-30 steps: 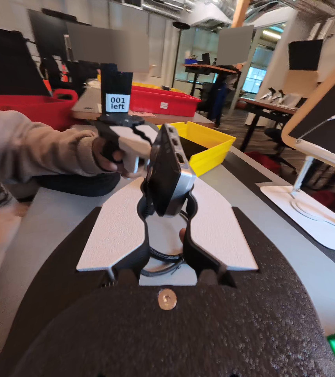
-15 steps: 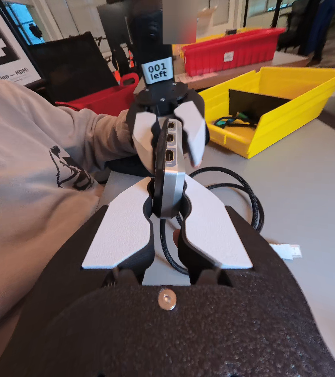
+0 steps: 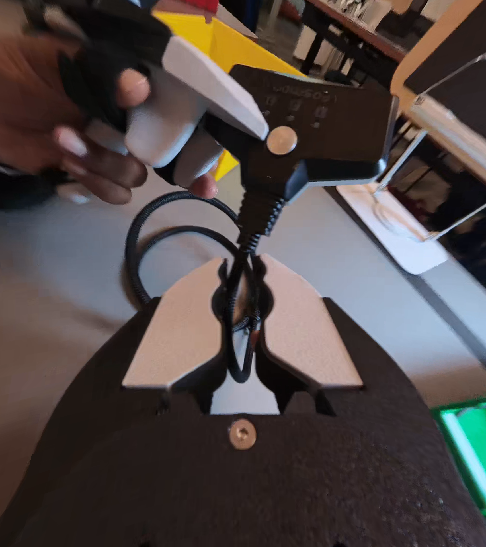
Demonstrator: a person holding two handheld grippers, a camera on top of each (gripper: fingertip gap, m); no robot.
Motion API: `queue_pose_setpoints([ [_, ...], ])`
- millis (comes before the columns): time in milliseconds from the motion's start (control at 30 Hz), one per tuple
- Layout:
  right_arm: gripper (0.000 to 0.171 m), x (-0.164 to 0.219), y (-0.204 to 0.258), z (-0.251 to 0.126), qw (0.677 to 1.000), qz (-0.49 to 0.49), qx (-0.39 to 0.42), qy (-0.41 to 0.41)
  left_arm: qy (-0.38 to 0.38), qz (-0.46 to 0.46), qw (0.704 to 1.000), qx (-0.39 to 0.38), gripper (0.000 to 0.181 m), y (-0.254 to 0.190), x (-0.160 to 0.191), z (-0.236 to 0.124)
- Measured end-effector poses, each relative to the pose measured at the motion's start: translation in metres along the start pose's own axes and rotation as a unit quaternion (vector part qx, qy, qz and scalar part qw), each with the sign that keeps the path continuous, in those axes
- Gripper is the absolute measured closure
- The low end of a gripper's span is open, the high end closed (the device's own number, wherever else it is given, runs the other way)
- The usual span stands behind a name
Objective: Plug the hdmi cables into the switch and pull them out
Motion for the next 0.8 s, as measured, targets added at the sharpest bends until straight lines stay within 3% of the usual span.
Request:
queue_pose_setpoints([
  [133,0.164,-0.001,-0.015,-0.007,0.998,-0.055,-0.004,0.006,0.023,0.027,0.999,0.012,0.158,-0.002,0.001,-0.001],
  [233,0.164,-0.001,-0.032,-0.022,0.995,-0.039,-0.088,0.003,0.047,0.133,0.990,0.022,0.145,-0.013,0.001,-0.005],
  [333,0.164,-0.012,-0.052,-0.043,0.982,0.002,-0.186,-0.020,0.087,0.273,0.958,0.004,0.129,-0.021,0.007,-0.009],
  [400,0.164,-0.021,-0.061,-0.059,0.965,0.011,-0.261,0.002,0.103,0.396,0.912,-0.032,0.124,-0.023,0.012,-0.011],
  [500,0.164,-0.040,-0.063,-0.080,0.942,-0.011,-0.336,0.002,0.117,0.566,0.811,-0.089,0.119,-0.023,0.018,-0.011],
  [700,0.164,-0.049,-0.039,-0.084,0.917,-0.013,-0.398,0.007,0.036,0.747,0.653,-0.120,0.121,-0.051,0.026,-0.009],
  [767,0.164,-0.047,-0.034,-0.080,0.915,0.005,-0.403,-0.009,0.049,0.794,0.597,-0.109,0.149,-0.049,0.036,-0.012],
  [800,0.164,-0.046,-0.033,-0.078,0.915,0.010,-0.404,-0.011,0.050,0.803,0.584,-0.107,0.151,-0.047,0.039,-0.013],
])
Point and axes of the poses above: each gripper's, where its closed fingertips meet, z out along the fingers, x out of its underside, y = z × x across the jaws, the point moved 4 cm from there along -z, back along the fingers, and after that the axes turned 10 degrees about -z, right-handed, at the moved point
